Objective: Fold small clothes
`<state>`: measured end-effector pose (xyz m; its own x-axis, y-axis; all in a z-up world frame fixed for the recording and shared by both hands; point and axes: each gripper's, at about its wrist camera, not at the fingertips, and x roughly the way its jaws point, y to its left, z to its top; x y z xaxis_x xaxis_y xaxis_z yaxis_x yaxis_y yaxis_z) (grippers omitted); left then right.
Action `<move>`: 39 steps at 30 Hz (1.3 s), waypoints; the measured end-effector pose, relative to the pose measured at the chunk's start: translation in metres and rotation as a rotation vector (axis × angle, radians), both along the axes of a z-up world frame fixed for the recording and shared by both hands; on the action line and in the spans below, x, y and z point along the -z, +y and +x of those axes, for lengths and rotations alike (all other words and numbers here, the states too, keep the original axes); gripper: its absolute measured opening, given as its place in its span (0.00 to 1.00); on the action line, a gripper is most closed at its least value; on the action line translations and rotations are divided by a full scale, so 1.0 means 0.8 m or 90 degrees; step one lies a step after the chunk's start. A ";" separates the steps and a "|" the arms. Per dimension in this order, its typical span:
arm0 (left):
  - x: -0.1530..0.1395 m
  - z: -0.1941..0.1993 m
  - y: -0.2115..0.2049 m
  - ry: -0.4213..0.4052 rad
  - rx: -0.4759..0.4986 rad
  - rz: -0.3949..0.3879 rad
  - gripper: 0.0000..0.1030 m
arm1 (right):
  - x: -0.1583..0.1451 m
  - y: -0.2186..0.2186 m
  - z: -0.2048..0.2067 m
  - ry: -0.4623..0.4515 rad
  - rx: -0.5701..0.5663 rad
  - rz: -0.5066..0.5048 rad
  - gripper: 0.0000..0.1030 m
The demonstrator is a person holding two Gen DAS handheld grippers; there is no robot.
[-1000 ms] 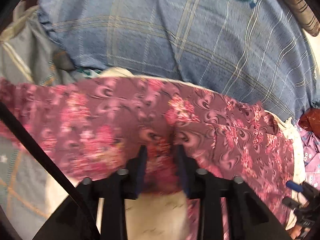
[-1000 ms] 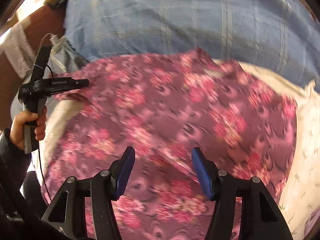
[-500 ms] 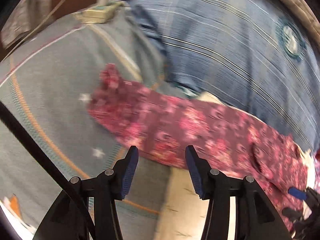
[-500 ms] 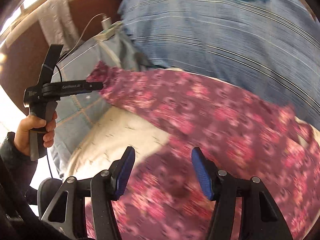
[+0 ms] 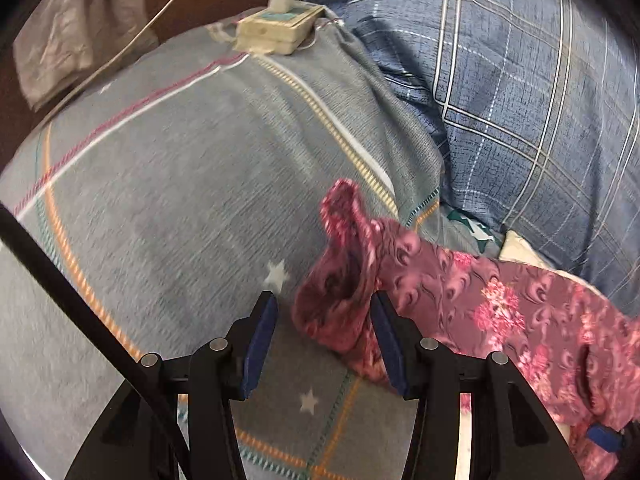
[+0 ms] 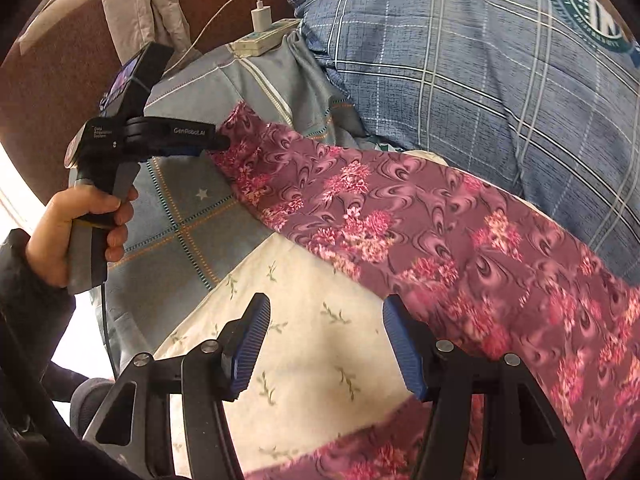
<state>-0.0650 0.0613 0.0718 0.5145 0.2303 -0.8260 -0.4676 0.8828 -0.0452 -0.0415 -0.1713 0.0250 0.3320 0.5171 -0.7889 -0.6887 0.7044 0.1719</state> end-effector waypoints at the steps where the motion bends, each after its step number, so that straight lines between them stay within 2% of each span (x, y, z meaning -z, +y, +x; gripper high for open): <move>1: 0.001 0.008 -0.005 0.006 0.008 0.016 0.47 | 0.002 0.003 0.004 0.003 0.000 0.001 0.58; 3: 0.008 0.023 -0.014 0.025 0.022 0.041 0.26 | 0.006 0.010 0.013 0.010 0.002 0.005 0.58; 4: 0.014 0.030 -0.016 0.040 0.026 0.042 0.07 | 0.008 0.014 0.017 0.012 0.003 0.005 0.58; 9: 0.020 0.031 -0.007 0.016 0.013 0.013 0.05 | 0.022 0.034 0.032 0.016 -0.008 -0.011 0.58; 14: 0.008 0.019 0.007 -0.018 0.011 -0.041 0.05 | 0.052 0.058 0.035 0.024 -0.041 -0.063 0.56; 18: -0.013 0.012 0.012 -0.042 0.015 -0.062 0.05 | 0.072 0.072 0.031 -0.025 -0.035 -0.111 0.51; 19: -0.020 0.009 0.012 -0.048 0.018 -0.070 0.05 | 0.073 0.074 0.030 -0.041 -0.034 -0.121 0.40; 20: -0.026 0.007 0.010 -0.054 0.021 -0.075 0.05 | 0.073 0.076 0.029 -0.055 -0.033 -0.131 0.20; 22: -0.041 0.002 0.003 -0.067 0.032 -0.077 0.05 | 0.068 0.078 0.027 -0.067 -0.025 -0.140 0.07; 24: -0.058 -0.001 -0.008 -0.081 0.048 -0.077 0.05 | 0.060 0.071 0.027 -0.071 -0.010 -0.124 0.06; 29: -0.109 -0.014 -0.048 -0.130 0.101 -0.094 0.04 | 0.033 0.026 0.027 -0.036 0.034 -0.015 0.06; 33: -0.157 -0.023 -0.103 -0.167 0.162 -0.092 0.04 | 0.013 -0.029 0.021 -0.020 0.087 0.072 0.06; 39: -0.219 -0.041 -0.199 -0.201 0.264 -0.090 0.04 | 0.007 -0.101 0.015 0.014 0.141 0.150 0.06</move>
